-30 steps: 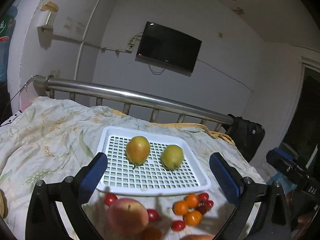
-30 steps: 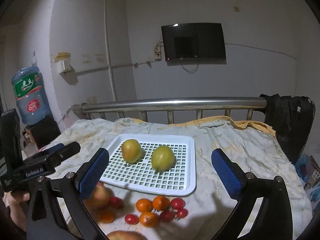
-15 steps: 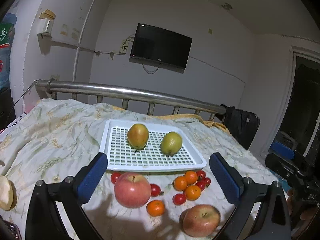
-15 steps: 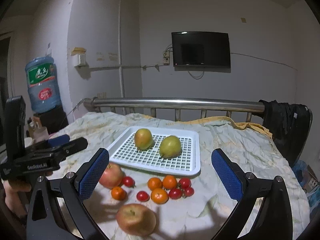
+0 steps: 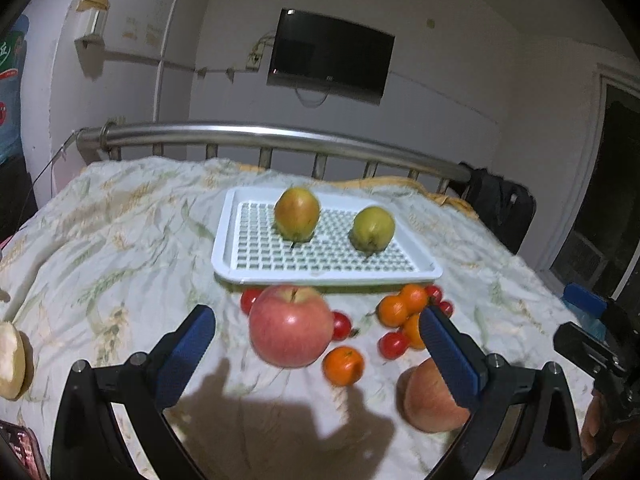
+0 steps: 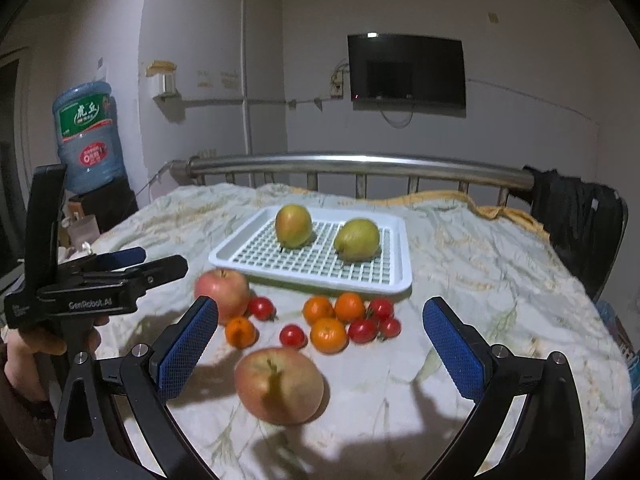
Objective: Organize fruits
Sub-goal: 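Grasp a red apple with the left gripper while the right gripper grasps the other apple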
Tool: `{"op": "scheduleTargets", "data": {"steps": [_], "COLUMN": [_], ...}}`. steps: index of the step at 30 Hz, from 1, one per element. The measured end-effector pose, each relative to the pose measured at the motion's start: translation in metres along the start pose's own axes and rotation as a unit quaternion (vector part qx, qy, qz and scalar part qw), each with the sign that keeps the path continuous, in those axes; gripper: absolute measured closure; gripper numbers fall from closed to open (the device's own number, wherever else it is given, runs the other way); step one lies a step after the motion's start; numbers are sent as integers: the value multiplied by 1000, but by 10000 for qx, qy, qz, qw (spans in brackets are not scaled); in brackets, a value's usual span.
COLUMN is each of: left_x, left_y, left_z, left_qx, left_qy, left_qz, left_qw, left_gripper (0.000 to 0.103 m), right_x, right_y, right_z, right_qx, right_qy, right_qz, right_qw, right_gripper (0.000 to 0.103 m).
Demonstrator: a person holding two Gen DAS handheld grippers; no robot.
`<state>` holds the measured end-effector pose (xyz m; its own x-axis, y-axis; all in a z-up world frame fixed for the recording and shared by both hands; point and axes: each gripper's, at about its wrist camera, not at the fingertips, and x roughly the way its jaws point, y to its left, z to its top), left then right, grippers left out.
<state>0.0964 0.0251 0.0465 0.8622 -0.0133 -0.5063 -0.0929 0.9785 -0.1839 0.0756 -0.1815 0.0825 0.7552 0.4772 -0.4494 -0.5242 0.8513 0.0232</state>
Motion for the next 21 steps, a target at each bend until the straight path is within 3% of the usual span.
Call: {"op": "scheduleTargets", "data": {"steps": [9, 21], "left_x": [40, 94], "left_y": [12, 21], "left_z": [-11, -4], "left_qx": [-136, -350], "left_qy": [702, 1119], "left_qz": [193, 367], "left_qw": [9973, 9924], "left_gripper": [0, 4], "right_x": [28, 67], "right_y": [8, 17], "right_z": [-27, -54], "right_qx": [75, 153], "right_qy": [663, 1482], "right_qz": [327, 519], "right_qw": [9972, 9875], "right_gripper": [0, 0]}}
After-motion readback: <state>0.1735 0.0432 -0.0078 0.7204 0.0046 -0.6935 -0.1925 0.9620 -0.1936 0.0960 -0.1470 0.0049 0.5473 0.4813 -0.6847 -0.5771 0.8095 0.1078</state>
